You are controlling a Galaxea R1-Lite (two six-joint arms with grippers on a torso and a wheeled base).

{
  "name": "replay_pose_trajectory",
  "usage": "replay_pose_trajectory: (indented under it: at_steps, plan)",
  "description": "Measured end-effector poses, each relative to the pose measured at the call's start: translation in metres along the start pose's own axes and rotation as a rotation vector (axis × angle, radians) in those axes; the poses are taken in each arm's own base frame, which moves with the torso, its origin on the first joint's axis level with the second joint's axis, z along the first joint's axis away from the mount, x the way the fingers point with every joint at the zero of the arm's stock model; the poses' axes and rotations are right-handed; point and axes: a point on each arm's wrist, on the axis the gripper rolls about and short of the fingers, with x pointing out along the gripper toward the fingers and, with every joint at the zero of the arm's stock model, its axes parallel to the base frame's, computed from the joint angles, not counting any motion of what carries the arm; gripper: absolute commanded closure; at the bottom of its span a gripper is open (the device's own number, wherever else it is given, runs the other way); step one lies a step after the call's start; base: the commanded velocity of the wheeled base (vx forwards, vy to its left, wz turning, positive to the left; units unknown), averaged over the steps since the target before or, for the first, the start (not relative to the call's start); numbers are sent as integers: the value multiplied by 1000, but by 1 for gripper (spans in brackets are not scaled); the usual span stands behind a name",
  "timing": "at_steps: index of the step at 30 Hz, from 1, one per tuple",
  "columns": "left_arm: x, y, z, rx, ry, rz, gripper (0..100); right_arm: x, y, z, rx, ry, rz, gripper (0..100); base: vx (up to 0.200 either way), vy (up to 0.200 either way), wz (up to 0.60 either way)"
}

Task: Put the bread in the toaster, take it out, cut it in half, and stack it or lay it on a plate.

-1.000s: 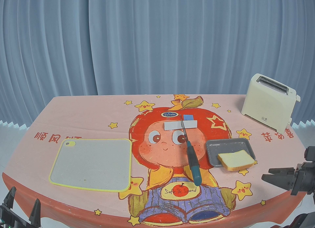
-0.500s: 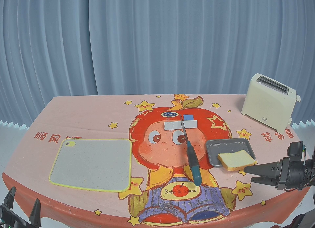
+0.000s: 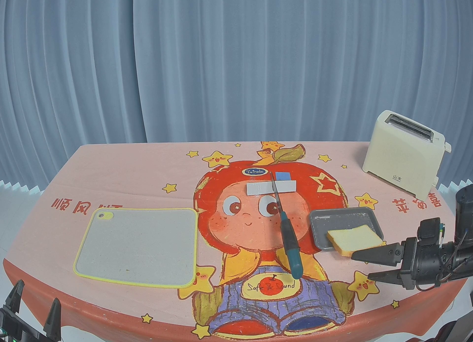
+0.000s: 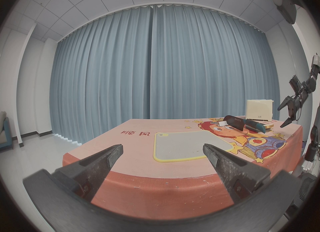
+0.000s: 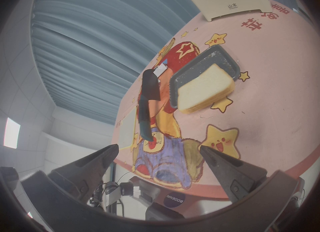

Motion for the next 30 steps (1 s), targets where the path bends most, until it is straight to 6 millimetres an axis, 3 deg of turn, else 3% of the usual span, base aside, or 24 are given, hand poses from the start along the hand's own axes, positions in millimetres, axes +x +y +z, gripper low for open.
replay_pose_trajectory:
  at_steps: [11,30]
  plan:
    - [0,0,0,0,0,0,0,27,-4,8,27,-46,-158,0,0,0,0]
    - [0,0,0,0,0,0,0,37,-10,32,153,-106,-200,0,0,0,0]
